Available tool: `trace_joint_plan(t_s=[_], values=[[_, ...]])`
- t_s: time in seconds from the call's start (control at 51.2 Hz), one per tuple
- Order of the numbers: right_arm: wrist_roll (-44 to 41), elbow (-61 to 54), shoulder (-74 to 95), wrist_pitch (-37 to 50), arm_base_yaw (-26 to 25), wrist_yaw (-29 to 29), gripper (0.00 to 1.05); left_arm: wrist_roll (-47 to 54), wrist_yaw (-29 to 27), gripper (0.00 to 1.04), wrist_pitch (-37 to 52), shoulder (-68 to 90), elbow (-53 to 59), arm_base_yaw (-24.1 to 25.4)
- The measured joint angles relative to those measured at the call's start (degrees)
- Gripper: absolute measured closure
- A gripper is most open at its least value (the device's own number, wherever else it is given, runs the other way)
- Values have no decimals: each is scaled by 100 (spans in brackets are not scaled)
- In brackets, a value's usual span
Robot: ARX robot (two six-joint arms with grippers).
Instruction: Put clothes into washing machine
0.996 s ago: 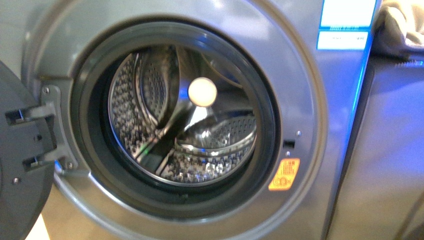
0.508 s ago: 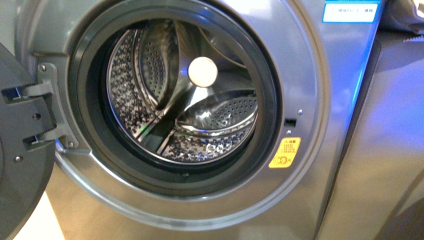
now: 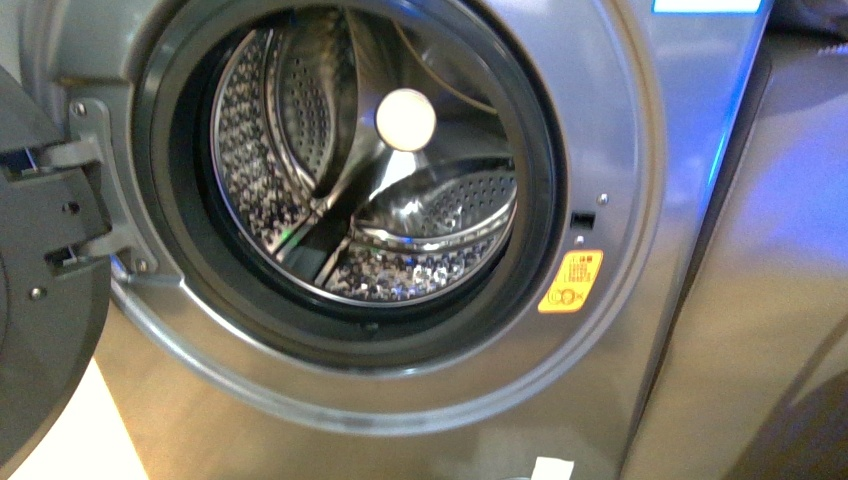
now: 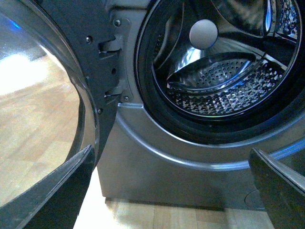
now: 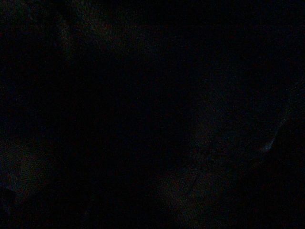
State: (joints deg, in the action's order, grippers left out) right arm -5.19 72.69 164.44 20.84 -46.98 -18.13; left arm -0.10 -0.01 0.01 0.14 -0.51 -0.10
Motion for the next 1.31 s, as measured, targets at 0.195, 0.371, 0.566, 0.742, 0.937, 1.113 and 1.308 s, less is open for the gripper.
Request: trace_joint_plan(t_s=[0.195,0.371,0.566,0.742,0.937,1.113,1.308], values=[[-103,35,92,22,-26,2,8,0,0,7,0,0,0,0],[-164,50,136,24,-35,9,8,0,0,7,0,0,0,0],[-232,70,195,33,-42,48,8,0,0,7,0,0,0,0],[-262,94,225,31,-72,66,8,0,0,7,0,0,0,0],[-328,125,271,31,-111,72,8,0,0,7,0,0,0,0],[-356,129,280,31,-131,68,8,0,0,7,0,0,0,0],[-358,131,282,31,-131,59,8,0,0,7,0,0,0,0]])
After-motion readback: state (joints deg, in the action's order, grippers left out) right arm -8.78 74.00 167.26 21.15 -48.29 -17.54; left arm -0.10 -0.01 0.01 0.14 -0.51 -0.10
